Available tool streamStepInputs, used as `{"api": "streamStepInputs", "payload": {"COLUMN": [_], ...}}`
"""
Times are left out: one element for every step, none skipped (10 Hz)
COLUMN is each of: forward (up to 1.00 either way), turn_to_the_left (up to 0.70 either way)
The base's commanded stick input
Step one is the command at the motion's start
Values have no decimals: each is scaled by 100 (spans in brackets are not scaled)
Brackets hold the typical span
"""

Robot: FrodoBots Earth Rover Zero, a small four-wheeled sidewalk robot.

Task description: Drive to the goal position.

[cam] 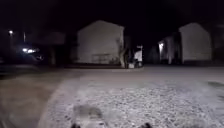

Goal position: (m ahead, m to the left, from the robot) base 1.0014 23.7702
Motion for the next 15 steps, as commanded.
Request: {"api": "streamStepInputs", "payload": {"forward": [0,0,0,0,0,0,0,0,0,0,0,6,53,85,85], "turn_to_the_left": [85,85,85,85,85,85,85,85,85,20,0,0,0,0,0]}}
